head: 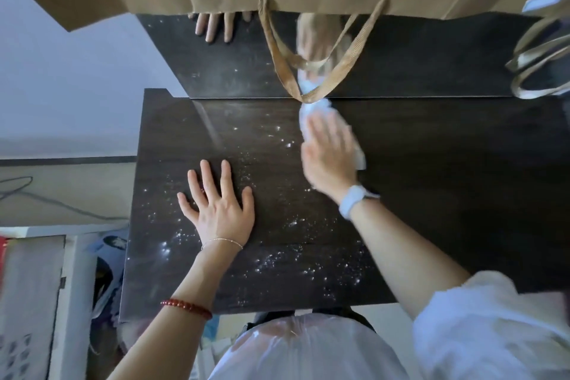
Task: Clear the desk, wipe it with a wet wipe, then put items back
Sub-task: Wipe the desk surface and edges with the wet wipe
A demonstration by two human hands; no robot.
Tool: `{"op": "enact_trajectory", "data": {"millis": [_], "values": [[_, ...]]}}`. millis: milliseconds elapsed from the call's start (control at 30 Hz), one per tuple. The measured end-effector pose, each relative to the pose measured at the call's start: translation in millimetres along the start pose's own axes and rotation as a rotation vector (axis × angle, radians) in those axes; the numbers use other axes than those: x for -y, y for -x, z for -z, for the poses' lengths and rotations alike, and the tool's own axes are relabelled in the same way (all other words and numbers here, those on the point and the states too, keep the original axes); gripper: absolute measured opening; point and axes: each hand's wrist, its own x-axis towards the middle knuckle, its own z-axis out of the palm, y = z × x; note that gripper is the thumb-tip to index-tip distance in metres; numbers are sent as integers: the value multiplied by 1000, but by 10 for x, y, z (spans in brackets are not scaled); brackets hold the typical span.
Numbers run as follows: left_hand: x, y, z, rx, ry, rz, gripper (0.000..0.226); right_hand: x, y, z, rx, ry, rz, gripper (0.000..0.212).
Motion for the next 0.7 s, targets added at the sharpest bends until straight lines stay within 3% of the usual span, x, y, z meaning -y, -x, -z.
{"op": "enact_trajectory", "data": {"millis": [100, 167, 200, 233, 300, 367, 400, 433, 567, 633, 700], "values": [[9, -11, 19, 26, 12, -5, 60, 386, 385, -90, 176, -50, 387, 54], [18, -10, 19, 31, 3, -5, 60, 175, 569, -4, 268, 5, 512, 55], [16, -5, 16, 27, -3, -5, 60, -63, 583, 13, 226, 57, 504, 55], [8, 2, 8, 20, -9, -3, 59, -321, 557, 64, 167, 105, 431, 53], [-5, 6, -1, 12, -22, 4, 59, -877, 404, 166, 26, 121, 71, 50], [-11, 6, -11, 12, -35, 18, 58, -995, 327, 244, 55, 44, -227, 50], [-15, 5, -10, 15, -42, 21, 58, -841, 385, 203, 88, -14, -249, 51], [-18, 6, -4, 20, -47, 22, 58, -610, 529, 137, 101, -51, -159, 51], [-32, 2, 14, 43, -53, 24, 58, 20, 1346, 21, 250, -55, 508, 52], [-29, 6, 16, 50, -55, 24, 57, -332, 1335, 81, 190, -20, 571, 50], [-35, 21, 19, 44, -59, 22, 57, -857, 1181, 140, 83, 65, 391, 51]]}}
